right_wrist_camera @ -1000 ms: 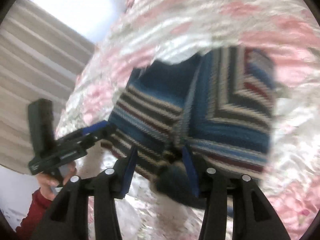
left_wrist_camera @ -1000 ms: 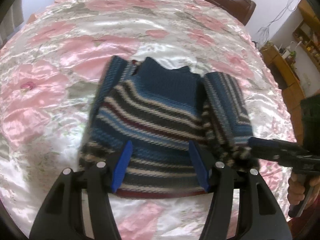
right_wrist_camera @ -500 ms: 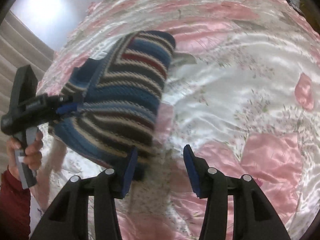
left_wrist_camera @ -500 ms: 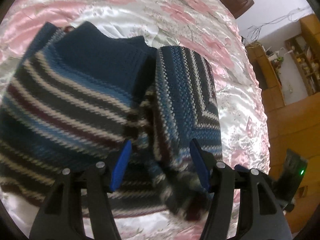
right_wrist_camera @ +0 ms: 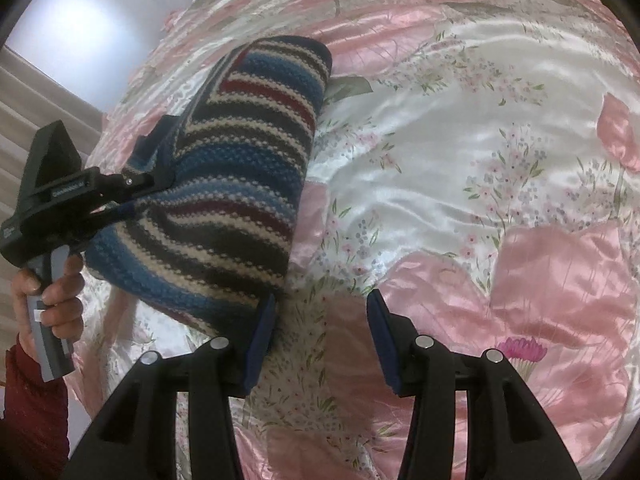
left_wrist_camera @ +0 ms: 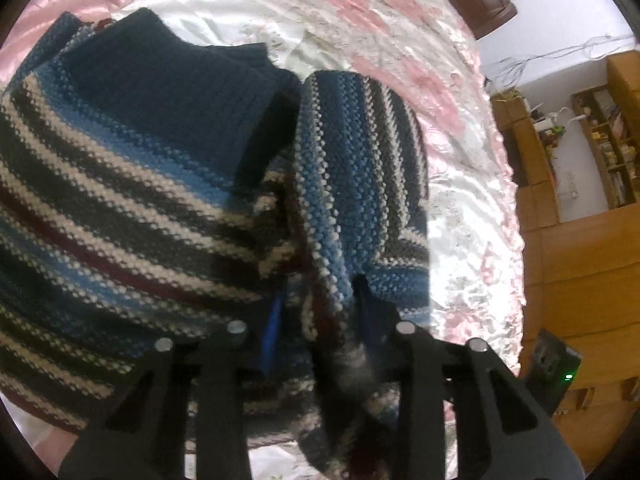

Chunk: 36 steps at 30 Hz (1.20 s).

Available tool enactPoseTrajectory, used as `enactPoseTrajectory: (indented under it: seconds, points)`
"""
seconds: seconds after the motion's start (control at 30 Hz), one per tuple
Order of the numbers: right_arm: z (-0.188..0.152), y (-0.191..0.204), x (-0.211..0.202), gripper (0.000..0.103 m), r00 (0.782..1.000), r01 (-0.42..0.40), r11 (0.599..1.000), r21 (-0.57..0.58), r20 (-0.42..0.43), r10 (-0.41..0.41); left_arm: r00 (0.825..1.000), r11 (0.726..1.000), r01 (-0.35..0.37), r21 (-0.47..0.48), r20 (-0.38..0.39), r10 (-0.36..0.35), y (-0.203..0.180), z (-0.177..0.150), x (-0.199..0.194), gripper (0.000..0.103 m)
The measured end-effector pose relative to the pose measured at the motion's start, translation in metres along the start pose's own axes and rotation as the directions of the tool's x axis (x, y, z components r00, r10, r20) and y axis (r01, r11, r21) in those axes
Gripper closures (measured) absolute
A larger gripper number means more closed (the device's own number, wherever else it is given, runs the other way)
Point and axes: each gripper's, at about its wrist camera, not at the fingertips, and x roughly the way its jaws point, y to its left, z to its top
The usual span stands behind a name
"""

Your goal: Fold small clothes

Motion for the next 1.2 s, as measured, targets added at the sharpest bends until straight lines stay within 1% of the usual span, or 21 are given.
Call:
enactPoseTrajectory:
  seconds: [0.07,0.13,0.3,0.5,0.57,0.73,0.8,0.93,1.03,1.07,1.13,1.2]
  points:
    - [-0.002,0.000,0.001,0.054,1.000,-0.004,1.000,0.007,-0.002,0.004,0.999,0.999,-0.021,0.026,0.024,0.021,-0.007,-0.001,-0.001,0.078]
    - [-0.004,-0.001,0.001,0.054,1.000,-0.007,1.000,0.016,-0.003,0.007,0.998,0.999,-0.032,0.030,0.056,0.030,-0.011,-0.003,-0.005,0.079]
    - [-0.010,-0.003,0.000,0.054,1.000,0.002,1.000,0.024,-0.001,-0.002,0.992,0.999,-0.007,0.044,0.128,0.001,-0.018,-0.005,-0.024,0.079]
    - [-0.011,-0.001,0.000,0.054,1.000,-0.003,1.000,0.023,-0.001,0.004,0.987,0.998,0.016,0.065,0.155,-0.026,-0.021,0.000,-0.044,0.079]
    - [-0.010,0.002,0.001,0.054,1.000,-0.006,1.000,0.011,-0.004,0.006,0.983,0.997,0.025,0.068,0.180,-0.037,-0.017,0.003,-0.057,0.080]
    - [-0.010,0.010,0.004,0.054,1.000,-0.014,1.000,-0.008,-0.007,0.014,0.970,0.998,0.028,0.065,0.237,-0.042,0.000,0.014,-0.100,0.080]
    - [-0.009,0.013,0.007,0.054,1.000,-0.019,1.000,-0.010,-0.008,0.019,0.962,0.998,0.019,0.062,0.272,-0.035,0.008,0.020,-0.122,0.080]
    - [-0.007,0.025,0.013,0.054,0.999,-0.031,0.999,-0.031,-0.013,0.031,0.946,0.998,-0.033,0.048,0.324,0.015,0.033,0.033,-0.164,0.080]
    - [-0.006,0.037,0.018,0.054,0.999,-0.042,0.998,-0.057,-0.018,0.041,0.938,0.998,-0.069,0.000,0.341,0.065,0.064,0.041,-0.188,0.080]
    - [-0.006,0.041,0.019,0.054,0.999,-0.046,0.997,-0.064,-0.020,0.045,0.939,0.997,-0.072,-0.011,0.338,0.072,0.069,0.042,-0.190,0.080]
    - [-0.006,0.049,0.022,0.054,0.998,-0.052,0.995,-0.080,-0.023,0.050,0.948,0.997,-0.065,-0.050,0.308,0.078,0.094,0.043,-0.190,0.080]
    - [-0.006,0.056,0.024,0.054,0.998,-0.055,0.994,-0.093,-0.027,0.053,0.954,0.996,-0.059,-0.071,0.288,0.077,0.110,0.039,-0.186,0.080]
